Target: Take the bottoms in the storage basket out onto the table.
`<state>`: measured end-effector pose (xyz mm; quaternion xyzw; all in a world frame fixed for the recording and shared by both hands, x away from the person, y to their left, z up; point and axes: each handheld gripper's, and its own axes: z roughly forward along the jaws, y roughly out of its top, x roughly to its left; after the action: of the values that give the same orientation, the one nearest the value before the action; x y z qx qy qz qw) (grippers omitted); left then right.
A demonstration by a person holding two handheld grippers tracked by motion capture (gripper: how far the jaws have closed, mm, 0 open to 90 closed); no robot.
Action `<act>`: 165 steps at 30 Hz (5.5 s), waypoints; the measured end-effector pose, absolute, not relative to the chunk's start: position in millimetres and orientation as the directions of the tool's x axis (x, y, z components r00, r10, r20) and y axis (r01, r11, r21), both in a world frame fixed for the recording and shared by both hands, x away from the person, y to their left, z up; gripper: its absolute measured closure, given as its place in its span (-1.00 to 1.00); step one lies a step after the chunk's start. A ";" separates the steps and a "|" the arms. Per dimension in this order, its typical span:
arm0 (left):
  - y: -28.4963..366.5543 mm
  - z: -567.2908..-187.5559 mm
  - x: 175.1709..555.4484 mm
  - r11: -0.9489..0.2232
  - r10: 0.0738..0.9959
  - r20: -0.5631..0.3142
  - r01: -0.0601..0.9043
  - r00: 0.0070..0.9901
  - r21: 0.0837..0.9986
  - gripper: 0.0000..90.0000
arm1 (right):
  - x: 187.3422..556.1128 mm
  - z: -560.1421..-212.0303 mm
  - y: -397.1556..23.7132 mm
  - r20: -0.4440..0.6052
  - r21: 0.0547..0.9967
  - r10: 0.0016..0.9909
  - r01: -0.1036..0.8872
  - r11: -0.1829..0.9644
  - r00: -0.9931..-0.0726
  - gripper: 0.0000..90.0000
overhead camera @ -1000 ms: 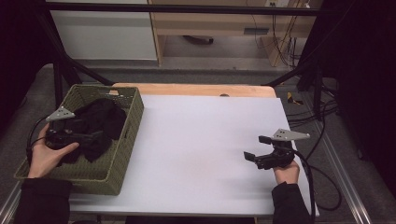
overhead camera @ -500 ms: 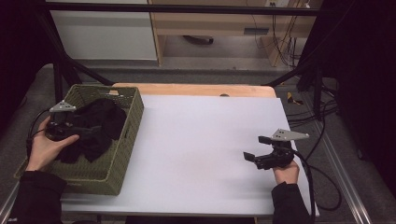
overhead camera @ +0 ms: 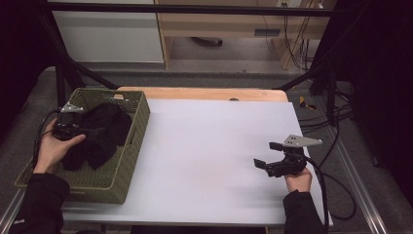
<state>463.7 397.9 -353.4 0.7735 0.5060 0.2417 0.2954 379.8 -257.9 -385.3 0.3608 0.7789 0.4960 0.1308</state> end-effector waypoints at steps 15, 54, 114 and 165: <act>410.5 -385.2 482.7 -0.305 0.945 0.104 0.719 0.310 0.624 -0.85 | 379.7 -385.4 -258.0 0.152 0.867 0.692 0.432 0.250 -0.705 -0.91; 413.8 -411.7 479.3 -0.268 0.950 -0.013 0.835 0.312 0.480 0.83 | 378.4 -383.6 -259.2 0.149 0.871 0.686 0.423 0.250 -0.712 -0.91; 396.7 -408.0 484.4 -0.272 0.948 0.007 0.801 0.317 0.533 0.83 | 378.8 -384.2 -258.8 0.143 0.869 0.687 0.422 0.257 -0.712 -0.91; 400.2 -307.8 433.1 -0.135 0.880 -0.146 0.533 0.452 0.835 0.89 | 378.7 -382.9 -260.9 0.151 0.870 0.686 0.425 0.249 -0.711 -0.91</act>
<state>433.1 400.2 -307.8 0.7274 0.4858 0.1955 0.4434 378.7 -260.9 -382.9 0.3567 0.7793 0.4984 0.1309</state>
